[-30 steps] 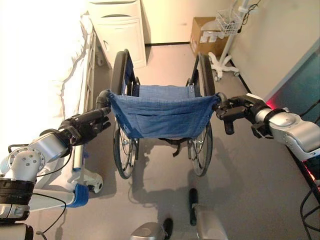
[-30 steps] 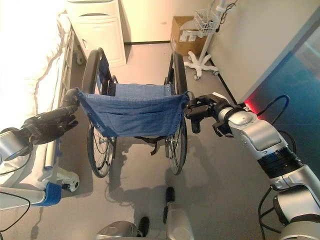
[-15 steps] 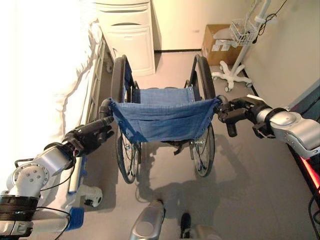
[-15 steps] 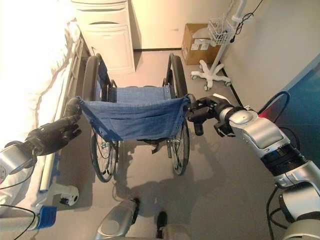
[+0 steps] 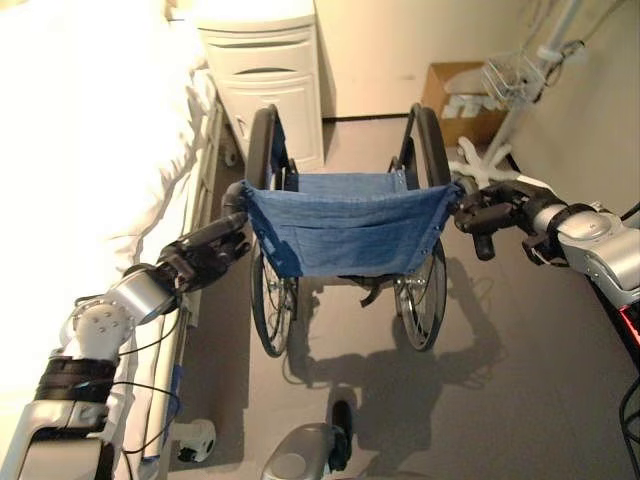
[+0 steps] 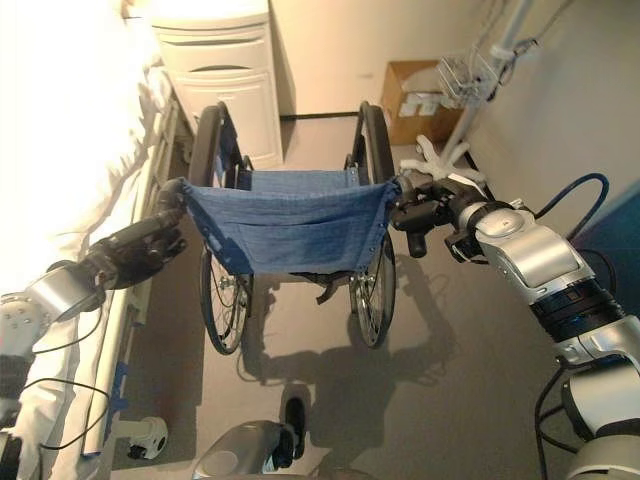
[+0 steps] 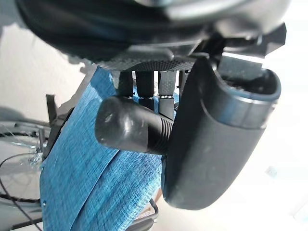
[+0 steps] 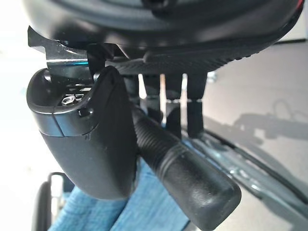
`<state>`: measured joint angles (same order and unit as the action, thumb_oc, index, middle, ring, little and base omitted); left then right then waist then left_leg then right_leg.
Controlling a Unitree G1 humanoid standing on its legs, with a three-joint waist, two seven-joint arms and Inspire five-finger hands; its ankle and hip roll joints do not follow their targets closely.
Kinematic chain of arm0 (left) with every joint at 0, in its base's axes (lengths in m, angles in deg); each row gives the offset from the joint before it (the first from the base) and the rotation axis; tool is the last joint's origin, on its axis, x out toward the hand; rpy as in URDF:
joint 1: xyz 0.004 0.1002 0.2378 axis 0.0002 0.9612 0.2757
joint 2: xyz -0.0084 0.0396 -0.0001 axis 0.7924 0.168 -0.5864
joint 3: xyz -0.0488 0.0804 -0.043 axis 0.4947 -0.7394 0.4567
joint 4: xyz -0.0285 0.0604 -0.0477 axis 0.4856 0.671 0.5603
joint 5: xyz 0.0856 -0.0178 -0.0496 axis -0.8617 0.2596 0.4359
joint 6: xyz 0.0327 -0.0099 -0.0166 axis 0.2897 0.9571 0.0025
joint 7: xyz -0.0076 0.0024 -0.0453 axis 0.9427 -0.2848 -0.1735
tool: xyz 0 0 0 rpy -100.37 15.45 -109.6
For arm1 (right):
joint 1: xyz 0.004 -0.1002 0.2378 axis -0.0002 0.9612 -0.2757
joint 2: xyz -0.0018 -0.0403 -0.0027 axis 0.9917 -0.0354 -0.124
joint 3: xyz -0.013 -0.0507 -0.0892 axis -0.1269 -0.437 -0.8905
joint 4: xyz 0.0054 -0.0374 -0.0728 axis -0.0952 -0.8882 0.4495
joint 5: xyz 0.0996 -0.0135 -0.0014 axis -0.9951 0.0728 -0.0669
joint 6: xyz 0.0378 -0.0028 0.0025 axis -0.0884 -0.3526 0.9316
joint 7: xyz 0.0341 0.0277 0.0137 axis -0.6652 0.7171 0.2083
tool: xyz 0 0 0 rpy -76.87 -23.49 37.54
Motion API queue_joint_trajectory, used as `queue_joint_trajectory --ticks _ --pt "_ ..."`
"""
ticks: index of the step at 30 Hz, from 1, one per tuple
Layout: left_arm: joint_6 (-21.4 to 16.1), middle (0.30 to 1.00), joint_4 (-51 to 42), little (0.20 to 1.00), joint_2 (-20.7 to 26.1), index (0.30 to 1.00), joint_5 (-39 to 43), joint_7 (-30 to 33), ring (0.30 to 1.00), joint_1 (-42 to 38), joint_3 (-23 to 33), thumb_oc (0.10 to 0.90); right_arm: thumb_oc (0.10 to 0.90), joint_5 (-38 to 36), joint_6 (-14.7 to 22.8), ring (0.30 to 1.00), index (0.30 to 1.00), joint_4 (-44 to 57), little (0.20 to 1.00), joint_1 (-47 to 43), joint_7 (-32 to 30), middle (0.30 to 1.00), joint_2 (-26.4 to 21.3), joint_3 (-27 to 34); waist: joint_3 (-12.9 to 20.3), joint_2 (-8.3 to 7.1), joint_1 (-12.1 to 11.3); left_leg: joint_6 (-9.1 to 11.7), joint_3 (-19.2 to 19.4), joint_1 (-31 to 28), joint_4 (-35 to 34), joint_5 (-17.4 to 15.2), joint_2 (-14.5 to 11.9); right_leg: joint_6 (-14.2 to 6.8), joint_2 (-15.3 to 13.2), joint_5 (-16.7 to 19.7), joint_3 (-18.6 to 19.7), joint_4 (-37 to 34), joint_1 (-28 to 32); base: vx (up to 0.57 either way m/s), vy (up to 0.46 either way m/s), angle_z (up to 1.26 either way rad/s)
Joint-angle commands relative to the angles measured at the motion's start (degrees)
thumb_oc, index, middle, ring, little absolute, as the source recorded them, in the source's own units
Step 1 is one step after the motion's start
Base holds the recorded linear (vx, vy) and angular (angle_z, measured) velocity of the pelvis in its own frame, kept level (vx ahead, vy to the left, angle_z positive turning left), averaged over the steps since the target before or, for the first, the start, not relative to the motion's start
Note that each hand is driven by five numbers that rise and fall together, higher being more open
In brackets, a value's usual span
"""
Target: Push the wheelchair next to the bed
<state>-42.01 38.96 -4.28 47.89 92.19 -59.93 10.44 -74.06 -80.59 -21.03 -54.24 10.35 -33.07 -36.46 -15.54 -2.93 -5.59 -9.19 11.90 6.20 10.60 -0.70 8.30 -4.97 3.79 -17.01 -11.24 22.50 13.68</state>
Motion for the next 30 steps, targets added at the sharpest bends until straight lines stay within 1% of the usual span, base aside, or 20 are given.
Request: queue_joint_trajectory --ticks 1,2,3,4,5,7,8,9,10,11,12,13,15,16,19,22,24,25,29,30 --pt "-4.2 0.300 -5.0 0.300 11.0 0.300 4.7 -9.7 0.300 1.5 10.4 0.400 0.400 1.9 15.9 0.300 0.300 4.6 0.300 -4.5 2.9 0.300 4.7 0.1 11.7 -4.06 -10.5 1.2 2.9 6.7 1.6 0.2 3.2 -7.0 4.2 28.9 1.4 7.2 -2.8 0.21 -0.105 0.24" --pt "-3.7 0.300 -4.3 0.300 12.0 0.300 4.2 -10.7 0.300 2.0 11.2 0.400 0.400 1.0 15.8 0.300 0.300 4.6 0.300 -5.3 2.5 0.300 4.5 -0.4 11.4 -4.25 -10.6 1.2 0.3 5.9 1.4 0.4 3.6 -8.2 4.4 31.9 2.8 11.7 -4.7 0.18 -0.111 0.21" --pt "-3.7 0.300 -4.2 0.300 12.3 0.300 4.0 -10.8 0.300 2.2 11.4 0.400 0.400 0.7 15.8 0.300 0.300 4.6 0.300 -5.7 2.5 0.300 4.4 -0.7 11.4 -4.05 -10.7 1.5 -0.4 5.8 1.2 0.8 3.3 -8.1 4.5 32.4 3.1 12.0 -5.5 0.21 -0.116 0.33" --pt "-4.0 0.300 -4.0 0.300 13.1 0.300 3.3 -11.9 0.300 3.1 12.0 0.400 0.400 0.0 15.6 0.300 0.300 5.0 0.300 -6.2 2.3 0.300 4.1 -0.9 11.2 -3.80 -10.1 2.1 -3.3 5.0 0.7 1.1 3.6 -7.2 2.6 29.4 4.1 11.8 -7.2 0.13 -0.062 0.37" --pt "-3.9 0.300 -4.0 0.300 13.1 0.300 3.3 -12.0 0.300 3.2 12.1 0.400 0.400 0.0 15.5 0.300 0.300 5.0 0.300 -6.2 2.3 0.300 4.2 -0.9 11.3 -3.65 -10.1 2.2 -3.4 5.2 0.6 1.4 3.4 -7.1 2.8 29.8 4.1 11.5 -7.4 0.16 -0.066 0.60" --pt "-5.8 0.300 -5.4 0.300 14.8 0.300 4.2 -12.1 0.300 4.2 11.8 0.400 0.400 -0.6 14.8 0.300 0.300 5.8 0.300 -6.2 2.7 0.300 2.8 -0.2 11.1 -2.45 -9.2 3.5 -7.3 4.9 1.1 1.8 3.4 -4.6 -1.5 22.5 3.6 5.0 -8.3 0.14 -0.100 -0.35" --pt "-6.5 0.300 -6.9 0.300 15.4 0.300 5.4 -11.3 0.300 4.0 11.5 0.400 0.400 0.0 14.5 0.300 0.300 6.0 0.300 -5.6 3.0 0.300 2.0 0.9 10.8 -0.86 -8.5 4.7 -10.2 4.3 1.1 2.3 2.1 -2.1 -4.3 17.6 3.2 0.3 -10.0 0.11 -0.137 -0.94" --pt "-6.8 0.300 -7.6 0.300 15.5 0.300 5.8 -10.7 0.300 4.0 11.4 0.400 0.400 0.3 14.6 0.300 0.300 6.1 0.300 -5.2 3.3 0.300 1.6 1.4 10.6 -0.49 -8.1 5.0 -11.2 4.1 1.1 2.3 1.8 -1.6 -4.9 16.5 3.1 -0.9 -10.4 0.06 -0.230 -0.47" --pt "-7.9 0.300 -10.7 0.300 15.6 0.300 7.2 -8.6 0.300 3.4 10.4 0.400 0.400 0.6 15.3 0.300 0.300 6.3 0.300 -3.9 3.4 0.300 0.2 2.8 9.7 0.52 -7.0 6.1 -14.9 2.6 1.2 1.7 0.6 -0.9 -8.2 15.2 4.1 -5.8 -12.4 0.04 -0.185 -0.07" --pt "-8.2 0.300 -11.1 0.300 15.5 0.300 7.3 -8.0 0.300 3.2 10.0 0.400 0.400 0.6 15.4 0.300 0.300 6.3 0.300 -3.7 3.4 0.300 -0.1 3.1 9.5 0.62 -6.7 6.3 -15.6 2.3 1.2 1.5 0.6 -0.9 -8.6 15.1 4.0 -6.5 -12.3 0.04 -0.330 0.64" --pt "-9.2 0.300 -13.4 0.300 15.4 0.300 7.6 -6.2 0.300 2.4 8.9 0.400 0.400 -0.2 15.3 0.300 0.300 7.4 0.300 -3.3 2.7 0.300 -1.4 3.9 8.6 1.14 -5.7 7.2 -18.9 0.1 0.9 0.7 -0.8 -1.3 -11.3 16.9 6.1 -9.5 -14.3 0.04 -0.297 1.04" --pt "-9.5 0.300 -14.1 0.300 15.3 0.300 7.6 -5.8 0.300 1.7 8.3 0.400 0.400 -0.6 15.1 0.300 0.300 7.9 0.300 -3.5 2.4 0.300 -1.7 4.2 8.1 1.27 -5.2 7.7 -20.3 -1.0 0.8 0.1 -1.6 -1.8 -12.3 17.9 7.3 -10.7 -14.8 0.01 -0.303 1.12" --pt "-9.3 0.300 -14.8 0.300 15.2 0.300 7.5 -5.1 0.300 0.6 7.6 0.400 0.400 -0.9 14.4 0.300 0.300 8.4 0.300 -4.0 1.9 0.300 -1.5 4.5 7.7 1.31 -4.6 8.3 -21.5 -1.3 0.7 0.1 -2.8 -2.4 -12.6 19.0 8.9 -11.1 -15.6 0.01 -0.240 1.32" --pt "-8.4 0.300 -15.6 0.300 14.9 0.300 7.1 -5.0 0.300 0.0 7.4 0.400 0.400 -1.7 13.0 0.300 0.300 9.4 0.300 -4.6 1.5 0.300 -1.6 4.4 7.5 1.01 -4.5 9.1 -22.3 -1.8 0.7 -0.1 -4.1 -2.6 -11.9 17.5 9.5 -11.8 -15.2 0.05 -0.326 1.91" --pt "-8.1 0.300 -16.6 0.300 14.4 0.300 6.9 -4.4 0.300 0.6 7.7 0.400 0.400 -2.3 12.1 0.300 0.300 9.7 0.300 -5.7 2.2 0.300 -2.4 3.3 7.8 0.20 -5.0 10.3 -23.3 -1.5 0.8 0.3 -5.2 -2.3 -11.7 17.2 8.1 -14.6 -13.6 0.01 -0.227 1.41" --pt "-8.4 0.300 -18.5 0.300 14.2 0.300 7.2 -4.4 0.300 3.3 9.5 0.400 0.400 -2.5 11.2 0.300 0.300 10.7 0.300 -6.3 1.8 0.300 -2.4 2.6 8.2 -0.79 -6.0 11.2 -23.9 -0.7 0.8 1.2 -6.5 -1.3 -10.7 17.1 7.1 -16.5 -12.4 -0.01 -0.236 0.56" --pt "-8.2 0.300 -19.3 0.300 13.4 0.300 6.3 -5.1 0.300 5.6 11.2 0.400 0.400 -3.1 10.4 0.300 0.300 11.6 0.300 -7.1 1.4 0.300 -2.3 1.7 8.6 -1.16 -6.7 11.9 -24.5 0.1 1.0 2.9 -7.6 -0.3 -9.8 16.8 6.4 -17.7 -11.4 0.00 -0.214 0.35" --pt "-8.2 0.300 -19.4 0.300 13.4 0.300 6.3 -5.1 0.300 5.7 11.3 0.400 0.400 -3.1 10.4 0.300 0.300 11.6 0.300 -7.2 1.4 0.300 -2.3 1.7 8.7 -1.13 -6.6 11.9 -24.5 0.1 1.0 2.9 -7.6 -0.3 -9.8 16.8 6.3 -17.7 -11.4 0.01 -0.161 0.33" --pt "-8.1 0.300 -19.8 0.300 11.6 0.300 4.1 -6.0 0.300 8.4 13.0 0.400 0.400 -3.6 9.0 0.300 0.300 12.1 0.300 -9.3 1.5 0.300 -1.4 -0.2 9.2 -1.00 -7.6 12.7 -25.2 1.1 1.7 6.7 -8.8 1.3 -7.9 16.0 5.0 -18.5 -10.1 0.02 -0.120 0.15" --pt "-8.0 0.300 -20.0 0.300 11.2 0.300 3.9 -6.0 0.300 9.1 13.4 0.400 0.400 -3.6 8.9 0.300 0.300 12.0 0.300 -9.4 1.6 0.300 -1.2 -0.5 9.2 -0.87 -7.7 12.8 -24.9 1.0 2.1 6.8 -8.8 1.6 -7.6 15.5 4.4 -18.8 -9.5 0.04 -0.102 0.11"
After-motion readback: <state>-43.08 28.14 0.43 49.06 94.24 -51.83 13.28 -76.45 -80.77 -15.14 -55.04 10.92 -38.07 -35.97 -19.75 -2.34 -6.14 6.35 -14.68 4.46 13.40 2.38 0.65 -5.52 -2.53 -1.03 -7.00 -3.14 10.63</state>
